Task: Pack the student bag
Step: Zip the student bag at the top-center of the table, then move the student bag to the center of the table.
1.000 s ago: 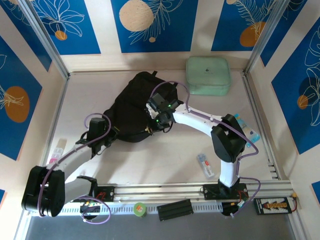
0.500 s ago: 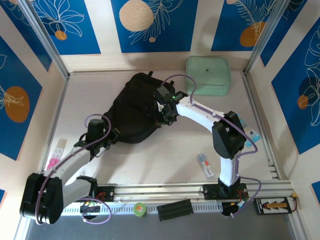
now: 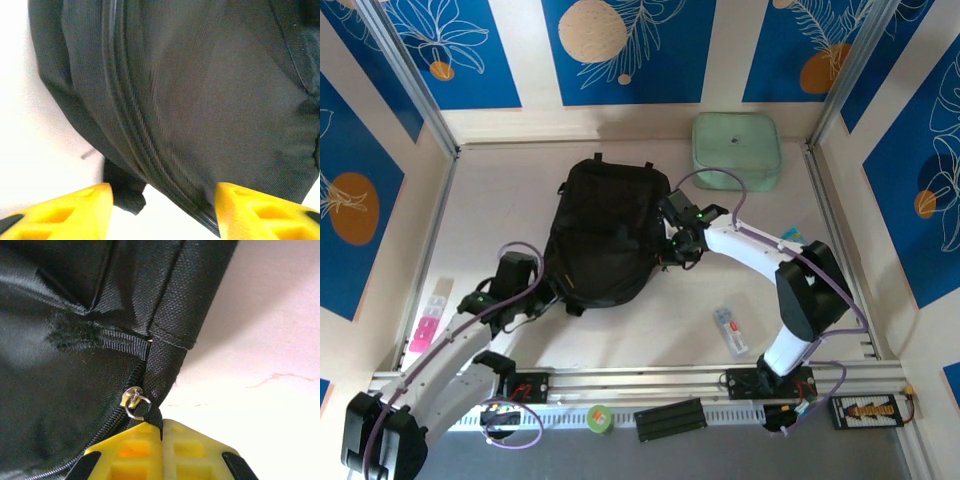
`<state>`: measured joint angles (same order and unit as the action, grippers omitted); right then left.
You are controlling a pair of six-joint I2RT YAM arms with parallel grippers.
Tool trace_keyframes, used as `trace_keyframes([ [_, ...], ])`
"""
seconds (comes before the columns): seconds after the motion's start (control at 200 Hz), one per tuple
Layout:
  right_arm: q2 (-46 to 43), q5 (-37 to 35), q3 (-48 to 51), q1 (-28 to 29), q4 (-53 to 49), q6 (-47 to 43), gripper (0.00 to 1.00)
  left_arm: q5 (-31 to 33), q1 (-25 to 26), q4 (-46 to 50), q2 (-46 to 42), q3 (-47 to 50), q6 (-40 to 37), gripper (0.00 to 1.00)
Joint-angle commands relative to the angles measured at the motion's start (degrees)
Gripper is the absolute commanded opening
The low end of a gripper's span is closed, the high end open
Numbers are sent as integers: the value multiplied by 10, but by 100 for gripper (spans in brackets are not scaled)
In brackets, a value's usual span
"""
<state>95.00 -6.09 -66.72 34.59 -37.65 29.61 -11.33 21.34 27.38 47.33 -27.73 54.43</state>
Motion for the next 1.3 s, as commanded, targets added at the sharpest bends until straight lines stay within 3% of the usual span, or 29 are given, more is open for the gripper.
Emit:
trace_keyframes([
  [0.0, -27, 5, 12, -11, 8, 20, 0, 6, 10, 53, 7, -87, -77, 64],
  [0.155, -95, -23, 56, -27, 67, 62, 0, 10, 26, 62, 62, -179, -151, 68],
  [0.21, -119, -10, 70, -37, 89, 71, 12, 7, 36, 48, 89, -201, -171, 70],
  [0.28, -142, 10, 80, -49, 118, 81, 36, 5, 50, 22, 127, -227, -186, 72],
  [0.355, -143, 37, 76, -64, 134, 95, 54, 4, 63, -21, 167, -247, -202, 81],
  [0.49, -88, 93, 56, -90, 155, 133, 66, 14, 67, -125, 237, -257, -210, 89],
  [0.66, 3, 129, 15, -97, 173, 144, 71, 12, 65, -149, 365, -334, -244, 89],
  [0.805, 63, 134, -5, -88, 184, 143, 70, 4, 66, -184, 435, -338, -205, 87],
  [0.975, 84, 137, 21, -86, 203, 143, 63, -17, 71, -288, 441, -243, -140, 86],
  [1.095, 84, 137, 37, -85, 203, 139, 55, -5, 84, -298, 429, -193, -129, 85],
  [1.295, 61, 119, 75, -83, 193, 138, 52, 30, 111, -291, 380, -103, -95, 85],
])
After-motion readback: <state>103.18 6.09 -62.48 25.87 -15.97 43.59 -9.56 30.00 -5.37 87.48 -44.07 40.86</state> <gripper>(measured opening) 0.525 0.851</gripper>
